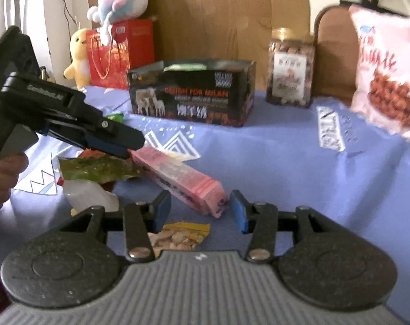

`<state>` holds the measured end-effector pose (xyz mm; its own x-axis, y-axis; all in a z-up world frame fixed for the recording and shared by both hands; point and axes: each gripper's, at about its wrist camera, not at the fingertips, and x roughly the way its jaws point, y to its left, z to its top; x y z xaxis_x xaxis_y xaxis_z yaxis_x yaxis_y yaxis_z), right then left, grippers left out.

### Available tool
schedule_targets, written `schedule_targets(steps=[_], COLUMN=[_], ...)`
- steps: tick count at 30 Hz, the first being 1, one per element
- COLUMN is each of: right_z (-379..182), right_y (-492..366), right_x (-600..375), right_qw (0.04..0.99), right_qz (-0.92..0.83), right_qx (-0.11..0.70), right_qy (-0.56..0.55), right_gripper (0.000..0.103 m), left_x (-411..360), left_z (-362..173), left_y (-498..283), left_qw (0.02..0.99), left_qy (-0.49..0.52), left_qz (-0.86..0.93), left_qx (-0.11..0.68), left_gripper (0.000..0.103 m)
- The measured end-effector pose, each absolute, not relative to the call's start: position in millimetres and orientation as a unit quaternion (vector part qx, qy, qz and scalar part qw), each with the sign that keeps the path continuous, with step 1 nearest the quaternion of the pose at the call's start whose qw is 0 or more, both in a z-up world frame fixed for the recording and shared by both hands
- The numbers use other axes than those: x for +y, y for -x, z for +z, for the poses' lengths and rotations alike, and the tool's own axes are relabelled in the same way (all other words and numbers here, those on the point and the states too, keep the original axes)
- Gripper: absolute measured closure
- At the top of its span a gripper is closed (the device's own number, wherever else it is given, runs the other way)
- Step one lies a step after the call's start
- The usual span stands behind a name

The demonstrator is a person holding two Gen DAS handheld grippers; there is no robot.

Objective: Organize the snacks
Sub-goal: 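Carry the pink packet into the tin box and release it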

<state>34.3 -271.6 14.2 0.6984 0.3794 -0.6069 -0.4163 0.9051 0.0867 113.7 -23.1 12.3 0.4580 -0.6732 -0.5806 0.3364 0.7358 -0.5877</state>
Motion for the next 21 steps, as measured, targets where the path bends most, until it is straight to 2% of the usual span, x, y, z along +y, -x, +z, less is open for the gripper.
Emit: schedule_targets(steps=[3, 7, 15, 21], right_z=[13, 25, 66, 78], right_y=[-38, -38, -76, -126], right_x=[-267, -269, -248, -224], right_qw=[0.926, 0.932, 0.955, 0.96], right_qz=[0.197, 0.204, 0.214, 0.217], right_qx=[0.319, 0.299, 0.204, 0.171], right_qy=[0.035, 0.011, 0.032, 0.036], right_gripper=[0.066, 0.066, 0.066, 0.066], left_x=[-27, -17, 0, 13], left_z=[16, 36, 100, 102], left_y=[-110, -110, -137, -183], left_qw=[0.837, 0.844, 0.893, 0.905], left_qy=[0.181, 0.195, 0.193, 0.217], left_qz=[-0.301, -0.307, -0.287, -0.235], left_qx=[0.419, 0.393, 0.289, 0.28], left_gripper=[0.046, 0.046, 0.046, 0.046])
